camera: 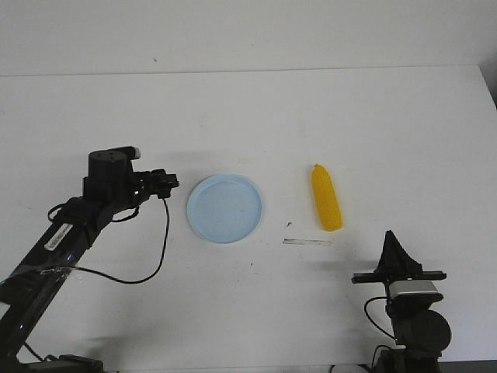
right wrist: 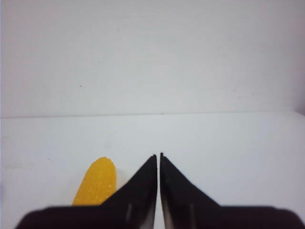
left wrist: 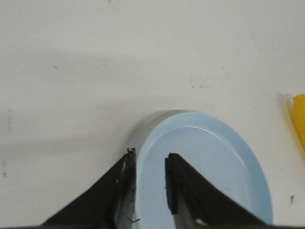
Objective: Place corn on plate with both arms
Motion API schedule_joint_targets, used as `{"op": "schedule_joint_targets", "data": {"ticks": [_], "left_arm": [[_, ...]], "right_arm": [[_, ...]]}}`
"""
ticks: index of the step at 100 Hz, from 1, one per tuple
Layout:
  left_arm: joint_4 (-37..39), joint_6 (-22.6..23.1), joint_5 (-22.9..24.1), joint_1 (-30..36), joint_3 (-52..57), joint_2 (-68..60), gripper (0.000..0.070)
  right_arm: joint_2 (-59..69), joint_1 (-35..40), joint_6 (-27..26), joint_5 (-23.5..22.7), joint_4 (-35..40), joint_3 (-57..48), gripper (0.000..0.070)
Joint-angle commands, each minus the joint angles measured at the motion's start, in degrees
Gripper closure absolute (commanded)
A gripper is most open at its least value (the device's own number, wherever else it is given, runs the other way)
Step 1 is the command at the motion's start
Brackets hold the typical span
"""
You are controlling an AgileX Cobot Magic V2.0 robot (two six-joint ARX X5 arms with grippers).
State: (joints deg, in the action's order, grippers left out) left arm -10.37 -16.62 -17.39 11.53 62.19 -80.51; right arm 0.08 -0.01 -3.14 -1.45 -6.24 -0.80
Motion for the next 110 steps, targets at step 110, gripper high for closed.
{"op": "schedule_joint_targets", "data": {"ticks": [110], "left_arm": [[7.4,14.7,17.5,-11.3,-40.1,70.8,0.0675]], "right_arm": [[0.0,0.0,0.2,0.0,-0.6,0.1,0.0692]]}}
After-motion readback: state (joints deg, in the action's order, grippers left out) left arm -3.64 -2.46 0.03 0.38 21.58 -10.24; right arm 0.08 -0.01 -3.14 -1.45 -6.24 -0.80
